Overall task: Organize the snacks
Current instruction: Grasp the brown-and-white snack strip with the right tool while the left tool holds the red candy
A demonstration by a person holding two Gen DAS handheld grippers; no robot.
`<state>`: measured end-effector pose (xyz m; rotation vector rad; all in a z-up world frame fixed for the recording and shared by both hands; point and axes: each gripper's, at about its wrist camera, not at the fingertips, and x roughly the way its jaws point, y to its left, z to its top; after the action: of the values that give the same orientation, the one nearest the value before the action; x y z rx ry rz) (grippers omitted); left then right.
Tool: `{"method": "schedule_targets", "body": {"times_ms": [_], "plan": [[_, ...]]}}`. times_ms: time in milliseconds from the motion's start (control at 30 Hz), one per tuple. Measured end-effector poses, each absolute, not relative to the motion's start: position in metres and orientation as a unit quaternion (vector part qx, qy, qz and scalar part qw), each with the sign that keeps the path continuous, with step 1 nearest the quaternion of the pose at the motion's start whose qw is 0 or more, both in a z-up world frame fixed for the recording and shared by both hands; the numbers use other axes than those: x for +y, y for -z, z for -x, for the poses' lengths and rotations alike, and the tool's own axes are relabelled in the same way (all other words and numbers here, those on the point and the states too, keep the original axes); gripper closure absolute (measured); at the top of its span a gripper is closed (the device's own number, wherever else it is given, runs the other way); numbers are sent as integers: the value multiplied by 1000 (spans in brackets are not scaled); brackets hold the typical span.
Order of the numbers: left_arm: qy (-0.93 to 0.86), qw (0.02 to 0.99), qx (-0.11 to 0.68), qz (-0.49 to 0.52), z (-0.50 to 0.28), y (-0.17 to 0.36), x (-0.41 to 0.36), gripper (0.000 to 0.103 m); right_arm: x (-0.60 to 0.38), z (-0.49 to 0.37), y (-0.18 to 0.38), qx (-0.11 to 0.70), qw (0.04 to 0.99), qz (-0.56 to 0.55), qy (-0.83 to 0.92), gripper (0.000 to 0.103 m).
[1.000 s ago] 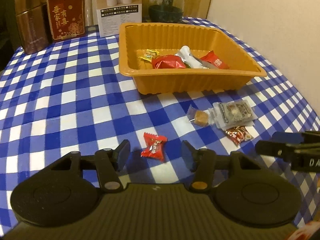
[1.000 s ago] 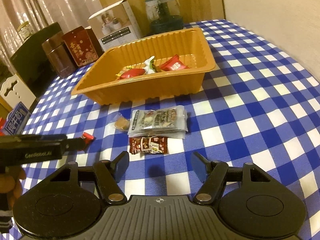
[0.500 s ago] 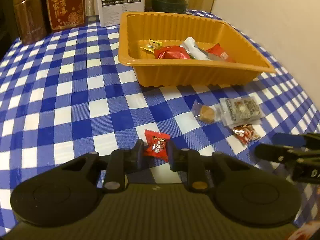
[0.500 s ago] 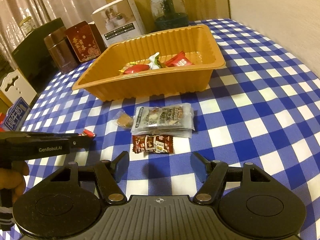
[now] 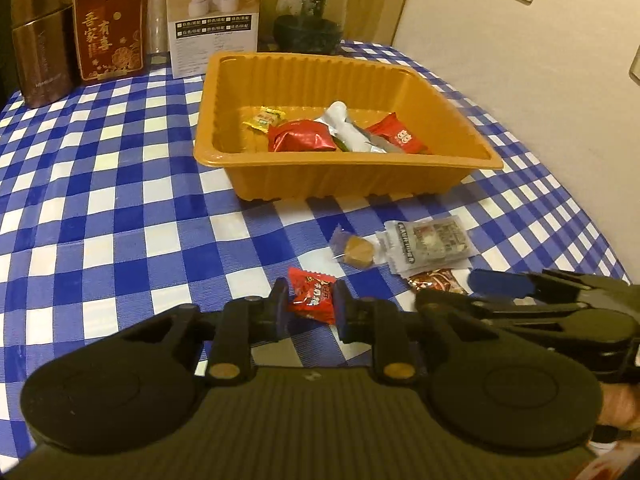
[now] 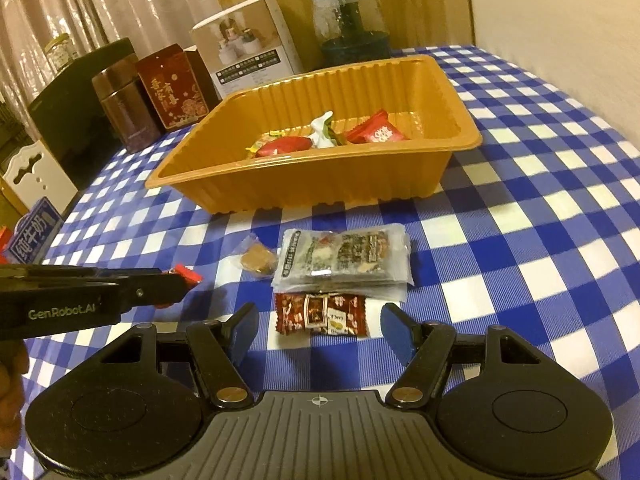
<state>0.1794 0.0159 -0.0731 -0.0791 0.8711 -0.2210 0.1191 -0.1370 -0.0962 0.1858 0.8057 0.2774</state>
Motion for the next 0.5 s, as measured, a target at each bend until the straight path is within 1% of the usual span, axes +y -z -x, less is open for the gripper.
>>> {"method": "schedule_targets", "body": {"times_ms": [67, 200, 300, 333, 367, 500], "plan": [[107, 901, 419, 41, -179, 73, 17, 82, -131, -119, 98, 384, 910, -73, -139, 40], [104, 901, 419, 44, -179, 73, 19, 82, -118, -117, 102, 371, 917, -23, -144, 43], [102, 900, 421, 45, -179, 73, 19, 82, -113, -115, 105, 365, 920, 5, -140, 51], [102, 900, 421, 45, -178, 74, 19, 82, -112, -115, 105, 363, 921, 13, -139, 56], [103, 900, 421, 45, -178, 74, 19, 82, -112, -115, 106, 363, 922, 16, -137, 58], [104, 900, 422, 43, -178, 74, 17, 82, -112, -114, 106, 365, 921, 26, -138, 62]]}}
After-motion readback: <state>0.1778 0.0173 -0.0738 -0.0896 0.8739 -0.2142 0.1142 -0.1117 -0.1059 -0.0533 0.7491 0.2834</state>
